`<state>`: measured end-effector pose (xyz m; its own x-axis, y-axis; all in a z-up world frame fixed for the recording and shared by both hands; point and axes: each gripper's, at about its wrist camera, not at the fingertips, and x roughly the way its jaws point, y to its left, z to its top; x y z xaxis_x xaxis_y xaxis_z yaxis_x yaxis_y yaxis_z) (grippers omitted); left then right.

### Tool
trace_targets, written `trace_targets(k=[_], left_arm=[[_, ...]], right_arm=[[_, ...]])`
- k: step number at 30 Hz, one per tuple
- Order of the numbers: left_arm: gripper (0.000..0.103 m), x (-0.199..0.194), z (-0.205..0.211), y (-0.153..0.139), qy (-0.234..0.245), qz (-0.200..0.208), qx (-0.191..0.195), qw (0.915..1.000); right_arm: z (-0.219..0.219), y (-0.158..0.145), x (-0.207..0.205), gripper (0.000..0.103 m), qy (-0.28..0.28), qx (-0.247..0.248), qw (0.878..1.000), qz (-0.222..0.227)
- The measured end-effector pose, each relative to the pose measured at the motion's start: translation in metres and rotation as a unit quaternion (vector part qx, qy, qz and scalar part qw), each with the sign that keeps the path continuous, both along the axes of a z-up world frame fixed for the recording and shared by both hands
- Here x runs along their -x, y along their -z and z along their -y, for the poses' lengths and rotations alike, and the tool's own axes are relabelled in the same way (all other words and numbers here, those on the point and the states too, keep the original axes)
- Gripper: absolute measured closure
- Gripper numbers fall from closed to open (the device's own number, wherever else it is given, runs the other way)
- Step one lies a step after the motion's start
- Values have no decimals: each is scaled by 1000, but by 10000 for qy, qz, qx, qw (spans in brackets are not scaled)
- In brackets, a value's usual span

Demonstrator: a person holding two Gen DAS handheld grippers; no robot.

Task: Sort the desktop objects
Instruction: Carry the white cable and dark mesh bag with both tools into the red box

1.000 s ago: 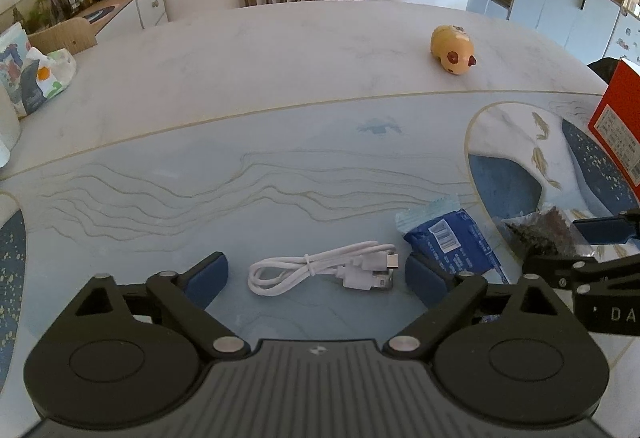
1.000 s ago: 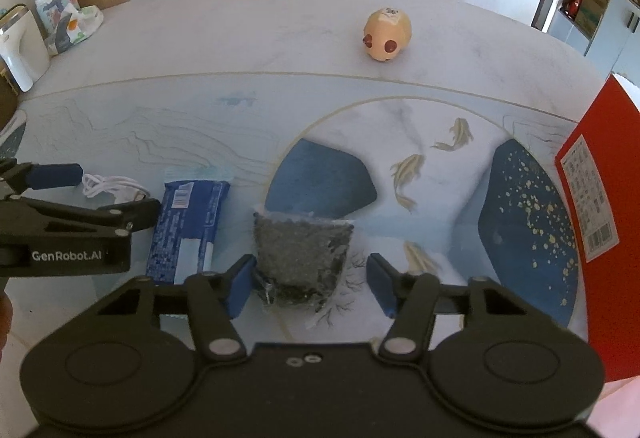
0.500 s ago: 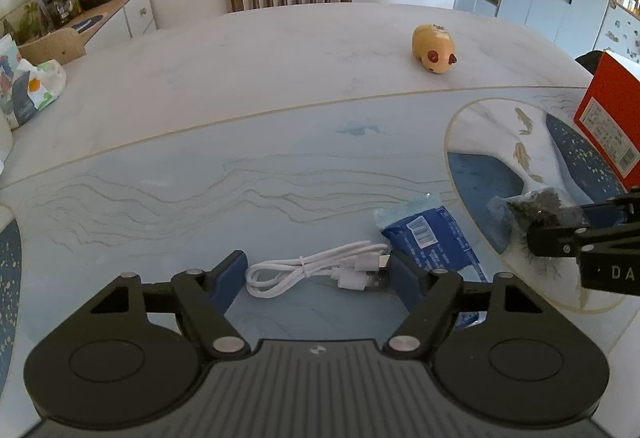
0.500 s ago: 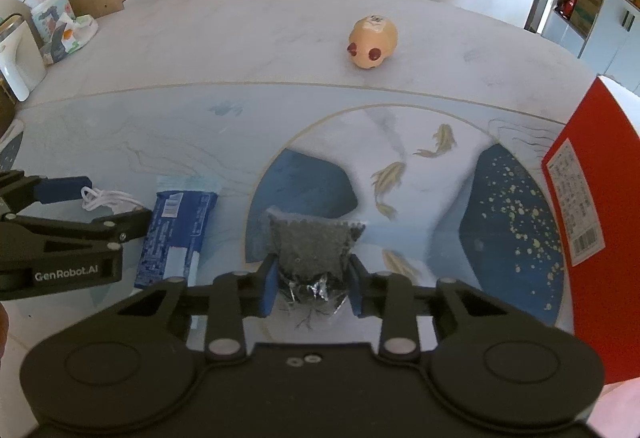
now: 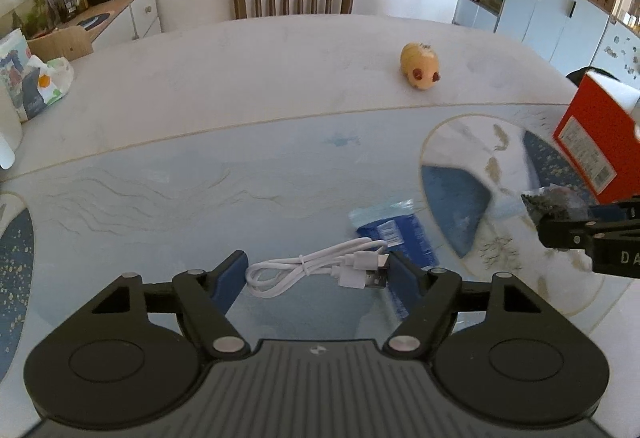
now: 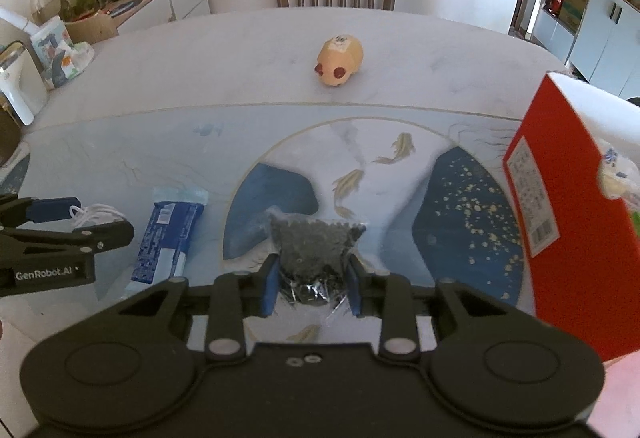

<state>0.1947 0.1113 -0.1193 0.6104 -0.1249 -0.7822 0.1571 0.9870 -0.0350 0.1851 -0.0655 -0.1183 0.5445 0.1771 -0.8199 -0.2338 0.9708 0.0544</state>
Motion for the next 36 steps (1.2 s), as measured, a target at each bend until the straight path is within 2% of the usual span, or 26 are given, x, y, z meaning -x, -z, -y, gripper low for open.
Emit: trace_targets(k=[9,20,36], left_arm=[[28,12,37,-27,163,76,163,9997],[28,22,97,-58,597,262,257,9975],[28,25,182,-97,1179,719,418,9895]], right_arm=[[26,-23,13,72,34,-76,9998,197],[70,-52,27,72,215,-127,9983,528],[152,-80,38,72,614,-303,9943,815]])
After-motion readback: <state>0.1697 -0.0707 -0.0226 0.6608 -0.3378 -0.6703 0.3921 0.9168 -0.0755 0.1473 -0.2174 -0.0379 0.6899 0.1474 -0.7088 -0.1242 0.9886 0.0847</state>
